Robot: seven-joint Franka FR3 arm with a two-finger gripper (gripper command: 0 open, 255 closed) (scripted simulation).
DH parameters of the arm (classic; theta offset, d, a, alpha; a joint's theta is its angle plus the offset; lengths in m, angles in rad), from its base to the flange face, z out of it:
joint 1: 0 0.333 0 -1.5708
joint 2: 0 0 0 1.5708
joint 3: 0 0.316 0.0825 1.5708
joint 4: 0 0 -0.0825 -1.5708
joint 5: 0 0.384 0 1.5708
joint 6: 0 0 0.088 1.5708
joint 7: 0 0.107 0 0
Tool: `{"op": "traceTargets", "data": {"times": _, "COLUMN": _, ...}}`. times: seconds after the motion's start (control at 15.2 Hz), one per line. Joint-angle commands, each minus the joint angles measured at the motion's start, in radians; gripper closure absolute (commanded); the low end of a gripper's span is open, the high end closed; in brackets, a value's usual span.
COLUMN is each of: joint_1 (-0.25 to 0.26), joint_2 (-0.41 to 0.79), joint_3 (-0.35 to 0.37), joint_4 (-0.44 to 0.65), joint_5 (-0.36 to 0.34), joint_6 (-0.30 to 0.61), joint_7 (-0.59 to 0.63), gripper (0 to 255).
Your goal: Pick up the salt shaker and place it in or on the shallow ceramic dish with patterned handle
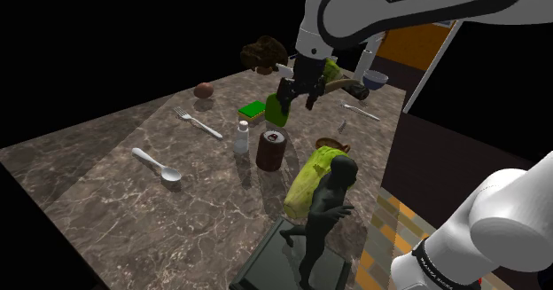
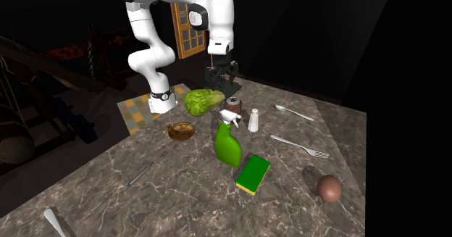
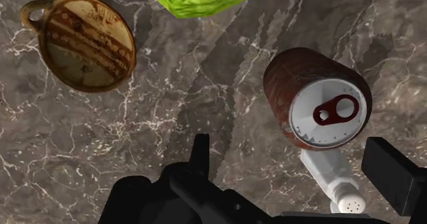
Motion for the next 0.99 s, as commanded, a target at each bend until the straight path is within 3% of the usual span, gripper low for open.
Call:
{"op": "traceTargets", "data": {"times": 0.0, "joint_1": 0.004, "joint_2": 0.077, "joint_3": 0.015, "joint_4": 0.043, "joint_5": -0.001, "joint_6": 0.037, "joint_7": 0.036, "gripper": 0}}
{"op": "traceTargets", "data": {"times": 0.66, "joint_1": 0.047, "joint_2": 0.45, "joint_3": 0.044, "joint_4": 0.347, "joint_5": -0.04, "joint_6": 0.129, "joint_7": 0.189, "gripper": 0}}
{"op": "traceTargets", "data": {"times": 0.92, "joint_1": 0.051, "joint_2": 0.472, "joint_3": 0.042, "joint_4": 0.333, "joint_5": -0.045, "joint_6": 0.164, "joint_7": 0.193, "gripper": 0}}
